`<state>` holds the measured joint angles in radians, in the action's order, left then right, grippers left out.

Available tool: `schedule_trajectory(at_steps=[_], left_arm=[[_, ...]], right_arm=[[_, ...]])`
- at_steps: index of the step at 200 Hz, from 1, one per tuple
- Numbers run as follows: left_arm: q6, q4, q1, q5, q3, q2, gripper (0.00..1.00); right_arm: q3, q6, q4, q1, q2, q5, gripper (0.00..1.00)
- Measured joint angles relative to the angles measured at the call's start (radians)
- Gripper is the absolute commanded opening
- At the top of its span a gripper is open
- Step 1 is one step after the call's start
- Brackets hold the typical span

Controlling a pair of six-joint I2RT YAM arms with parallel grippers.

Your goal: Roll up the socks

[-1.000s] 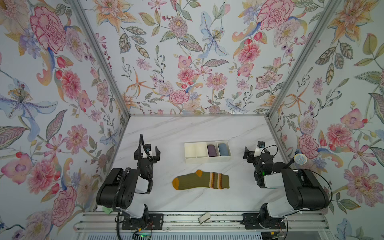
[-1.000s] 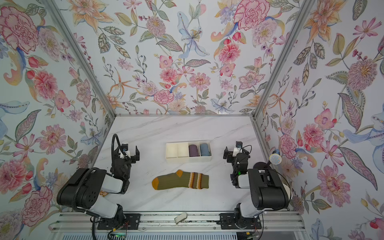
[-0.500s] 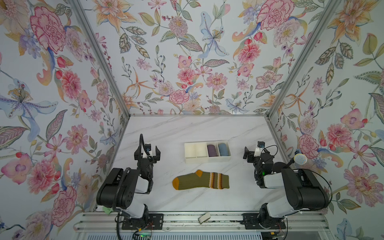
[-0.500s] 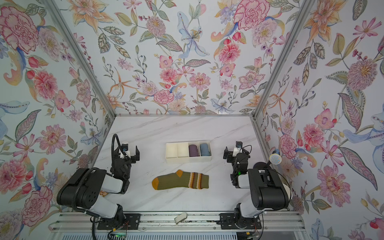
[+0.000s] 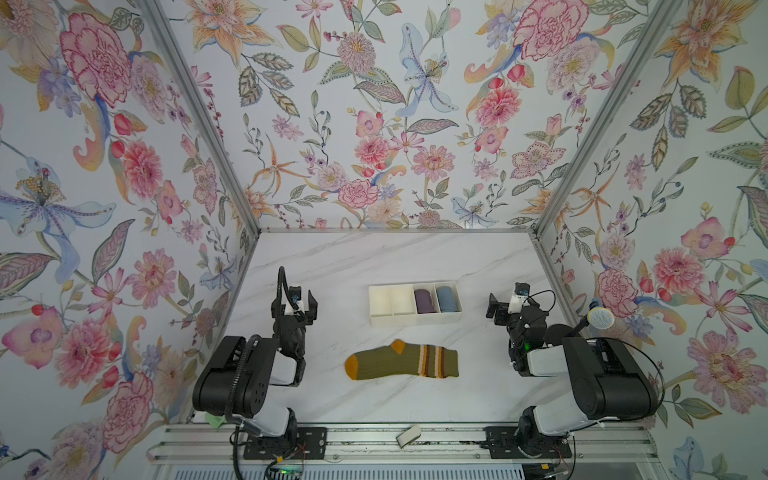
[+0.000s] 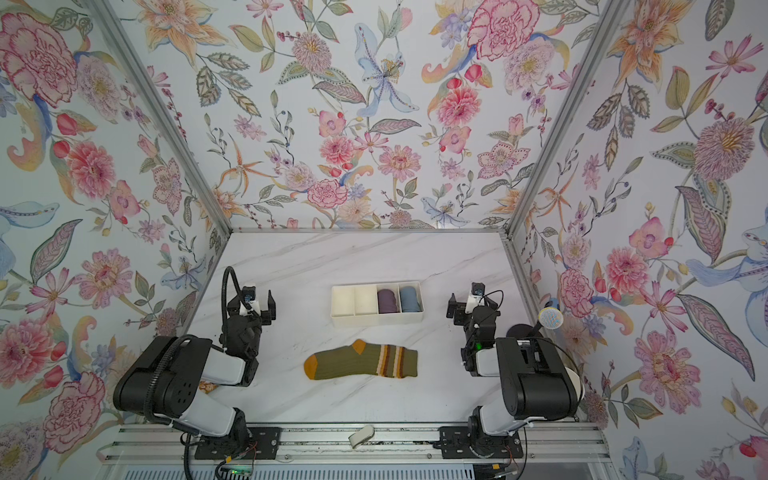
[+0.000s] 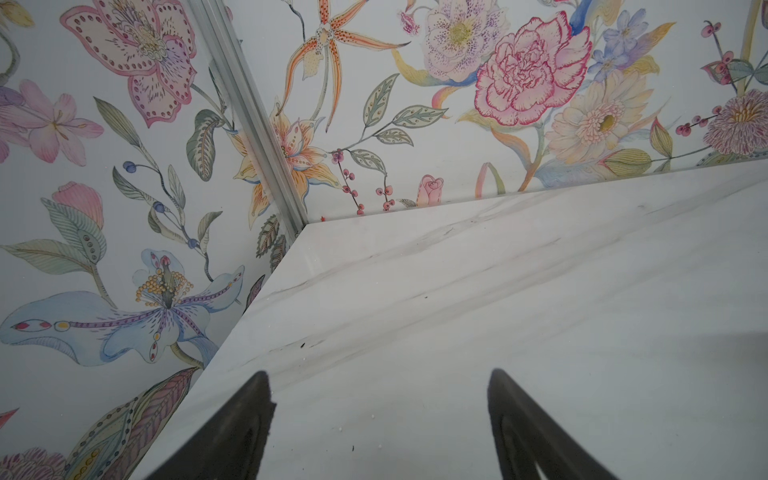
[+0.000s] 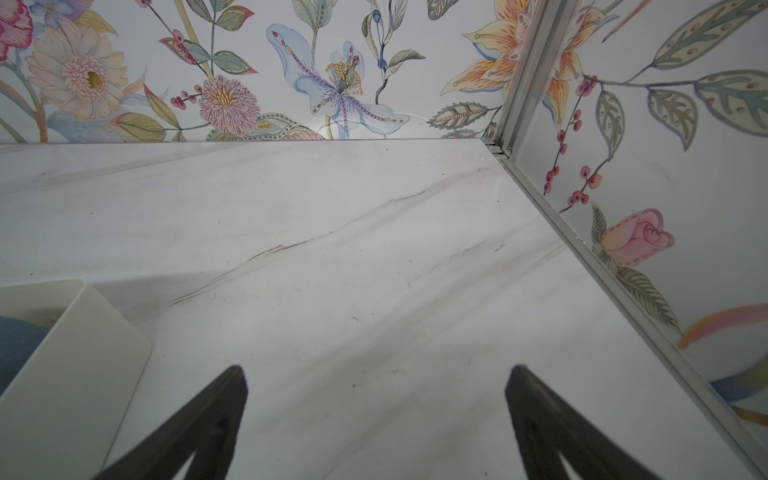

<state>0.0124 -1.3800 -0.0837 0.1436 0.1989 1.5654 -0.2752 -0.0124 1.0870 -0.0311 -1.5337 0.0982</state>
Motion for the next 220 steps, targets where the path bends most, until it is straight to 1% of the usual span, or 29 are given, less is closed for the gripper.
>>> schedule_trajectory(at_steps=[5, 17, 25, 30, 36, 48, 63, 73, 83, 98, 110, 124, 133, 151, 167, 189, 199, 220], left_arm=[[-0.003, 0.000, 0.000, -0.002, 0.000, 0.000, 0.68], [-0.003, 0.000, 0.000, -0.009, 0.000, 0.000, 0.63], [-0.002, 0.000, 0.001, -0.008, 0.000, 0.000, 0.59], [-0.002, 0.000, 0.001, -0.010, 0.000, 0.000, 0.57], [0.000, 0.000, 0.001, -0.010, 0.000, 0.000, 0.54], [0.001, 0.014, 0.001, -0.010, 0.000, -0.010, 0.50], [-0.003, 0.068, 0.000, -0.002, 0.001, -0.064, 0.43], [-0.007, 0.130, 0.000, 0.009, 0.011, -0.126, 0.40], [-0.014, 0.198, -0.003, 0.018, 0.032, -0.190, 0.36], [-0.031, 0.336, -0.022, 0.029, 0.084, -0.306, 0.33], [-0.042, 0.439, -0.055, 0.032, 0.127, -0.393, 0.31], [-0.055, 0.555, -0.121, 0.044, 0.177, -0.497, 0.30], [-0.058, 0.624, -0.173, 0.051, 0.203, -0.555, 0.27], [-0.066, 0.751, -0.271, 0.055, 0.255, -0.640, 0.25], [-0.073, 0.858, -0.332, 0.054, 0.300, -0.673, 0.23], [-0.091, 0.980, -0.393, 0.049, 0.343, -0.691, 0.22], [-0.103, 1.022, -0.422, 0.046, 0.348, -0.697, 0.22], [-0.126, 1.101, -0.503, 0.041, 0.352, -0.699, 0.17]], right_arm=[[0.000, -0.004, 0.000, 0.000, 0.000, 0.000, 0.88], [0.000, -0.010, 0.000, 0.000, 0.000, 0.000, 0.75], [0.000, -0.009, 0.000, 0.000, 0.000, 0.000, 0.68], [0.000, -0.011, 0.001, 0.000, 0.000, 0.002, 0.65], [0.000, -0.008, 0.002, 0.000, 0.000, 0.000, 0.65], [0.000, -0.007, 0.002, 0.000, 0.000, -0.002, 0.70], [0.000, -0.006, 0.002, 0.002, 0.000, -0.006, 0.74], [0.000, -0.007, 0.002, 0.005, 0.000, -0.008, 0.77], [0.000, -0.007, 0.002, 0.007, 0.000, -0.011, 0.79], [-0.001, -0.006, 0.001, 0.008, 0.000, -0.011, 0.79], [-0.014, -0.006, -0.031, 0.012, 0.005, -0.011, 0.76], [-0.063, 0.001, -0.133, 0.022, 0.031, -0.016, 0.72], [-0.109, 0.006, -0.217, 0.029, 0.064, -0.020, 0.71], [-0.207, 0.032, -0.388, 0.032, 0.161, -0.031, 0.71], [-0.309, 0.069, -0.589, 0.019, 0.260, -0.039, 0.70], [-0.422, 0.135, -0.857, -0.029, 0.379, -0.060, 0.66], [-0.449, 0.167, -0.971, -0.058, 0.430, -0.080, 0.63], [-0.456, 0.253, -1.207, -0.129, 0.533, -0.121, 0.56]])
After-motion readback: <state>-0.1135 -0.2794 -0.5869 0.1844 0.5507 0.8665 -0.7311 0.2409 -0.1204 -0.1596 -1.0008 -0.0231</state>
